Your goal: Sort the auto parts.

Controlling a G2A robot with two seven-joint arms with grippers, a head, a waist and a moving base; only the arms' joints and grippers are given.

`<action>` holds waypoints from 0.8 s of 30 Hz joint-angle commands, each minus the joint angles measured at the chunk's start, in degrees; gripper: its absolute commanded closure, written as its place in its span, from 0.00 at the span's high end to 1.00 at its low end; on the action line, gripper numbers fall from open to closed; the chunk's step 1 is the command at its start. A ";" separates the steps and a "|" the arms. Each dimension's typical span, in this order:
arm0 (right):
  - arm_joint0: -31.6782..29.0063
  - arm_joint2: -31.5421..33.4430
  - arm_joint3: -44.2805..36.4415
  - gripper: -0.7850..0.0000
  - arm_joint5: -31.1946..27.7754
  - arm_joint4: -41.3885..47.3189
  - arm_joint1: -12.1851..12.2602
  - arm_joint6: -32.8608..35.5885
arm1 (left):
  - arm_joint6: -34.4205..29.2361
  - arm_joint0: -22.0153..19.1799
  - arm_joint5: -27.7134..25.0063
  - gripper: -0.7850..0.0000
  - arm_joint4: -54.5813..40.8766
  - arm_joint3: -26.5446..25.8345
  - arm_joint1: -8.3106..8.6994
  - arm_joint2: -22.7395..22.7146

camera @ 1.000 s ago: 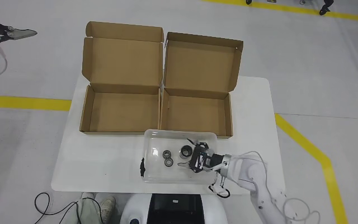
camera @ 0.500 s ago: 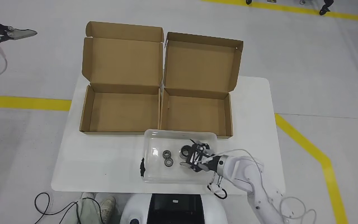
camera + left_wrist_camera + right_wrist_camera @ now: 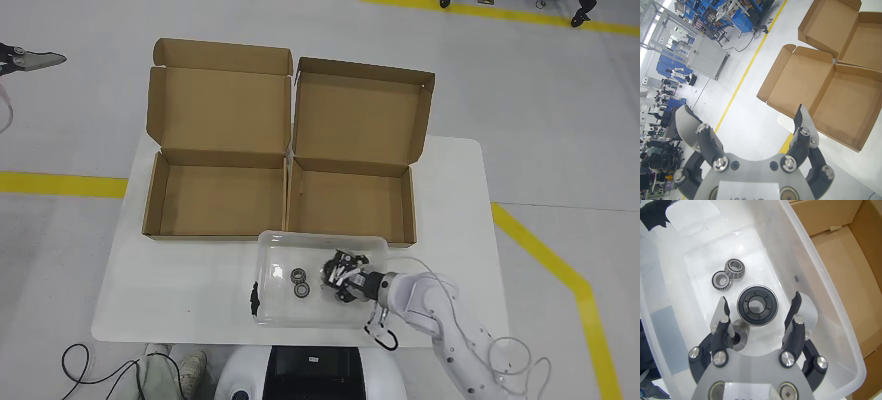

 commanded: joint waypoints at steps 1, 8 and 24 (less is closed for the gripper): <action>0.36 -0.37 0.32 0.56 0.52 0.14 -0.04 0.71 | 0.00 0.00 0.00 1.00 0.00 0.00 0.00 0.00; 0.75 -1.15 0.14 0.00 1.23 0.80 0.06 2.17 | 0.00 0.00 0.00 1.00 0.00 0.00 0.00 0.00; -1.39 1.45 -4.42 0.00 -0.84 0.80 1.30 -11.29 | 0.00 0.00 0.00 1.00 0.00 0.00 0.00 0.00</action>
